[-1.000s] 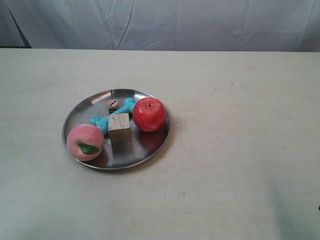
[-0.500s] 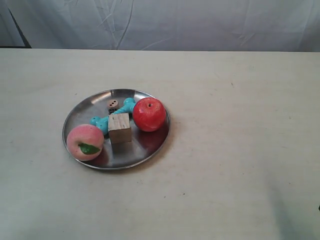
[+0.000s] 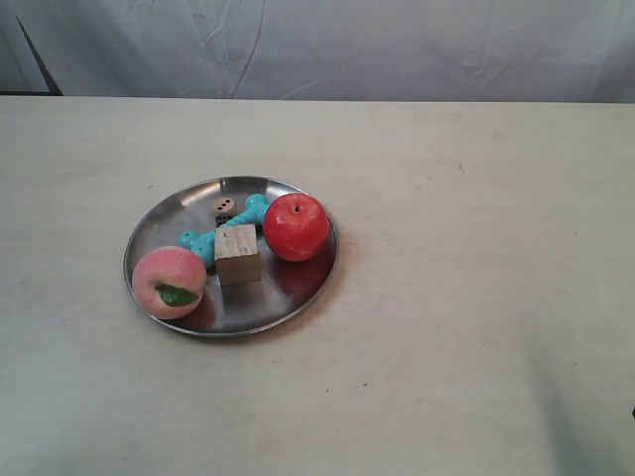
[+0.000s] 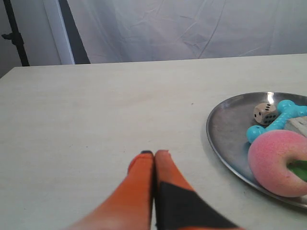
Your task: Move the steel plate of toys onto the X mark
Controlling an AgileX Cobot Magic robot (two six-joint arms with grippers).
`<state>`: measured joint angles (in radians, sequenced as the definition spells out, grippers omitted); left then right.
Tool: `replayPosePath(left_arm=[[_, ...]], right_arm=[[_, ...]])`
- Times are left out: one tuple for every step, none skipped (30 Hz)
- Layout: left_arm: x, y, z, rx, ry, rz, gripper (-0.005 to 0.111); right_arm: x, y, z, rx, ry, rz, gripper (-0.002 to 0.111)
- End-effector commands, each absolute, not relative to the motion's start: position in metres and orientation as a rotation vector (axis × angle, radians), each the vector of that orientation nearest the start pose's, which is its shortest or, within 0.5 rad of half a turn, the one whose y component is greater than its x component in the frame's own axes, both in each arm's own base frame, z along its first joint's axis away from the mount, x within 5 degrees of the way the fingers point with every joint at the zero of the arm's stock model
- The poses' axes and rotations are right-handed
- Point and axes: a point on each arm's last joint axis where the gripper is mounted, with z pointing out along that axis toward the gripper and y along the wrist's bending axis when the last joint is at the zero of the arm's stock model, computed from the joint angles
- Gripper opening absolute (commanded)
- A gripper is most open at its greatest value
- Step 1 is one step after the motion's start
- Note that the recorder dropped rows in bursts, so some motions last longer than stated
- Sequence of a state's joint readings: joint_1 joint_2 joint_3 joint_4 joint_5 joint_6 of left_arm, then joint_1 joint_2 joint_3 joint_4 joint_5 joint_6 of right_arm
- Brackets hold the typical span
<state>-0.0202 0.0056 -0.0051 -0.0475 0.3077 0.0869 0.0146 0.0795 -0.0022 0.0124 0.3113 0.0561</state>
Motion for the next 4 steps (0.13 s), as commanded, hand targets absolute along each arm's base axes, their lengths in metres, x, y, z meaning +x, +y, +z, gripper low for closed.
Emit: replayPosePath(left_arm=[[0.0545,-0.0022,0.1865,0.057,1.777,0.001,0.000],[0.0545,-0.0022,0.1865,0.057,1.777,0.001,0.000],[0.0545,-0.0022,0.1865,0.057,1.777,0.001,0.000],[0.0545,-0.0022,0.1865,0.057,1.777,0.001,0.000]], right_arm=[[0.0589,0.0010,0.1816,0.046,1.861,0.055,0.000],[0.0589,0.0010,0.1816,0.046,1.861,0.055,0.000],[0.0589,0.0010,0.1816,0.046,1.861,0.055,0.000],[0.0589,0.0010,0.1816,0.046,1.861,0.055,0.000]])
